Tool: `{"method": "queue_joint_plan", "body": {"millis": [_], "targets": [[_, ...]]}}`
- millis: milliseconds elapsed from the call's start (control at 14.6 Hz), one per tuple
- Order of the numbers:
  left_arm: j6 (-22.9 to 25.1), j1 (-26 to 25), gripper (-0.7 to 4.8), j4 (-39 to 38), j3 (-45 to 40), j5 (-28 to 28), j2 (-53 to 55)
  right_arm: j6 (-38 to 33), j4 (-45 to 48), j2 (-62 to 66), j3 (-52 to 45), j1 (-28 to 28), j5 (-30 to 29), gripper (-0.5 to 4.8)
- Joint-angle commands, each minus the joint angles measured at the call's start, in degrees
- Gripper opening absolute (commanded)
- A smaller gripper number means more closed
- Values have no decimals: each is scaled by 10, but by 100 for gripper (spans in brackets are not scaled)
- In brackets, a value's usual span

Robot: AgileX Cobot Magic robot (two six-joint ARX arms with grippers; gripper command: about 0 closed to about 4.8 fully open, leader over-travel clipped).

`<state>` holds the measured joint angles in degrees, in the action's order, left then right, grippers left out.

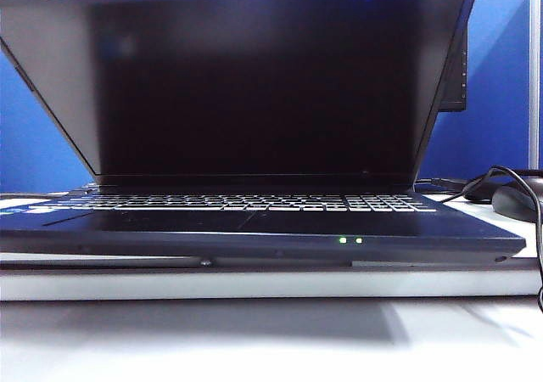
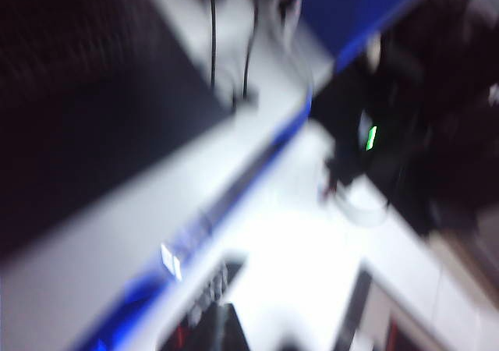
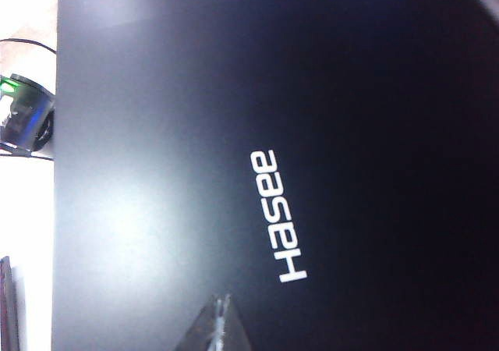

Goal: Close the lid of the black laptop.

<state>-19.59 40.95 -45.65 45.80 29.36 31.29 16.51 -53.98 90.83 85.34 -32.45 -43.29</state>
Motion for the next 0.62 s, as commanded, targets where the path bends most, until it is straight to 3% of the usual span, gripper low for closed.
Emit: {"method": "queue_joint_plan", "body": {"millis": [69,343,480,617], "targets": [[7,0,-5,32,65,-57,3,0,-18,2,-14,-25,2,-1],[46,0,-5,27,120,-123,32,-20,-6,7,-19,-58,52,-1],[64,0,-5,5,127,-128,86,-31,-5,12,-19,-76,104,-1],[91,0,-5,-4,127,-172,143,-46,-2,18,-20,-87,128,-1]]}}
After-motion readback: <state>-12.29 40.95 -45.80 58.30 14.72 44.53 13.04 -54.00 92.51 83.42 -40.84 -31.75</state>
